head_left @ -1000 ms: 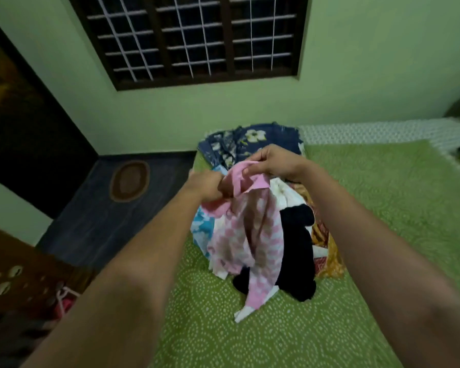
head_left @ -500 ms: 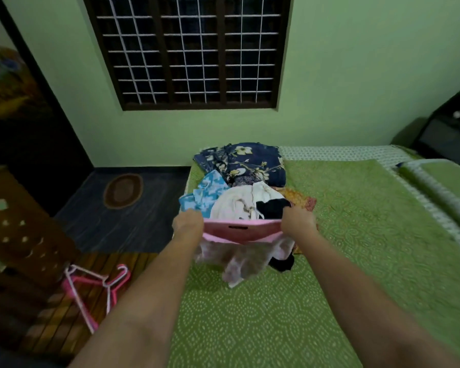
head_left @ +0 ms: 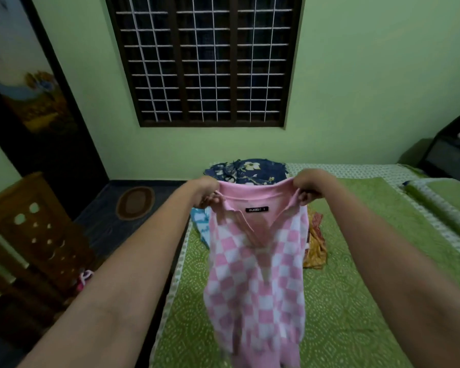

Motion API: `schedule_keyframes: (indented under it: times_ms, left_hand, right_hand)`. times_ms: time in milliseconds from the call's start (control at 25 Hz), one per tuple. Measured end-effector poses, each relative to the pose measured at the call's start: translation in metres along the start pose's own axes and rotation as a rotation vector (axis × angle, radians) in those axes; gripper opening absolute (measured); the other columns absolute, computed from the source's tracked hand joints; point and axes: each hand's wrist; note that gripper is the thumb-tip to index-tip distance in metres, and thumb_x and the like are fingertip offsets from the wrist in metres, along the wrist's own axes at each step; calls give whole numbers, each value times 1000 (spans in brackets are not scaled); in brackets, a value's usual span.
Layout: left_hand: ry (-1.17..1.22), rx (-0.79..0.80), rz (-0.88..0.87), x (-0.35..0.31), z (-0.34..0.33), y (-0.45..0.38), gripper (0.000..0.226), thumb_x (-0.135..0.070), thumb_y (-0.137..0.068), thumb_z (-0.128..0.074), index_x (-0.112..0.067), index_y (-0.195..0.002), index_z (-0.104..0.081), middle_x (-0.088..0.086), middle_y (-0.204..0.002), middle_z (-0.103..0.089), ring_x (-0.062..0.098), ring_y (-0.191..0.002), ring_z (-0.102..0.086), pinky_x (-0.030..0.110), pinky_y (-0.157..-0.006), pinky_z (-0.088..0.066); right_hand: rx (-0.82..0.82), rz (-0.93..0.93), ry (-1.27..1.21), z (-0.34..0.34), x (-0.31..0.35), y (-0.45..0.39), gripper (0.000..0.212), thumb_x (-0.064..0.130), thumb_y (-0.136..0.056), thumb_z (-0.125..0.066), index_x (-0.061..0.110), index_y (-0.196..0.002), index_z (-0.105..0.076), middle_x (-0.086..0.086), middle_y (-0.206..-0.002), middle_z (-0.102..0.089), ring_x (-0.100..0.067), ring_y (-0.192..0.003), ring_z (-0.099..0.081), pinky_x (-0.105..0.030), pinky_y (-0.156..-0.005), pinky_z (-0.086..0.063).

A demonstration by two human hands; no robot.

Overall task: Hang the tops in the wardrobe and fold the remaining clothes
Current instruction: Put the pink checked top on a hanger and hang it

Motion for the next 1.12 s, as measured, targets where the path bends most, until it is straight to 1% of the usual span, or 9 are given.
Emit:
schedule_keyframes:
  times_ms: [120, 200, 280, 360, 440, 640, 760, 880, 1120]
  left_hand:
    - [31, 17, 61, -18, -11, -53, 34, -2, -95, -26, 2, -85, -58, 5, -50, -56, 4, -33, -39, 12, -32, -30]
    - [162, 32, 99, -23, -29, -93, 33, -13, -100, -29, 6, -118, -49, 17, -88, -70, 14, -59, -61, 22, -58, -54]
    - [259, 36, 66, -22, -52, -128, 53, -35, -101, -35, -6, -145, -29, 12, -143, -46, 27, -120, -53, 41, -106, -39]
    - [299, 13, -14, -18, -65, -153, 72, -51, -97, -40, -20, -153, -7, 5, -159, -16, 29, -142, -25, 47, -113, -22]
    - [338, -54, -11, -4, -68, -177, 79, -53, -95, -44, -22, -154, -2, 6, -159, -13, 30, -143, -24, 46, -113, -25]
    - [462, -206, 140, 70, -49, -197, 105, -68, -78, -61, -8, -151, -15, 10, -153, -28, 30, -138, -34, 39, -113, -31]
    - [387, -329, 298, 137, -19, -179, 77, -48, -97, -44, -4, -151, -12, 13, -158, -17, 30, -144, -21, 34, -116, -22]
    - [405, -482, 421, 224, 30, -156, 56, -39, -100, -40, 3, -138, -43, 19, -145, -43, 32, -133, -40, 31, -106, -33]
    - [329, -587, 622, 400, 115, -114, 41, -30, -100, -43, 4, -118, -59, 23, -121, -60, 35, -115, -55, 32, -90, -41]
  right_hand:
    - [69, -65, -103, 9, 3, -45, 43, 3, -97, -24, -9, -71, -57, -13, -41, -56, -14, -25, -50, -16, -25, -33]
    - [54, -88, -239, 1, -6, -87, 26, 5, -96, -33, -3, -79, -51, -13, -55, -58, -12, -33, -54, -16, -31, -37]
    - [7, -89, -433, -9, -16, -133, 19, 16, -95, -48, 2, -106, -53, -11, -101, -58, -18, -78, -65, -26, -58, -50]
    - [13, -72, -486, -18, -30, -174, 58, 30, -90, -61, 12, -140, -38, -7, -136, -45, -27, -108, -55, -33, -68, -51]
    - [59, -91, -527, -26, -34, -194, 79, 34, -87, -67, 18, -150, -23, -8, -148, -35, -32, -117, -51, -36, -67, -50]
    - [188, -159, -443, -76, -19, -228, 68, 31, -92, -62, 15, -148, -27, -10, -143, -40, -29, -106, -55, -37, -78, -51]
    - [309, -126, -341, -148, 22, -236, 41, 29, -94, -58, 10, -130, -49, -10, -126, -48, -24, -87, -56, -32, -70, -48]
    - [499, -45, -182, -243, 83, -225, 24, 24, -98, -51, 11, -117, -51, -6, -100, -52, -15, -64, -48, -22, -51, -42]
    - [643, 28, -120, -441, 183, -191, 9, 12, -97, -48, 9, -92, -54, -9, -86, -56, -12, -65, -52, -20, -51, -43]
Point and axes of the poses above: each hand's wrist, its own y-axis away from the middle knuckle, its own z-axis out of the back of the hand, x = y × z
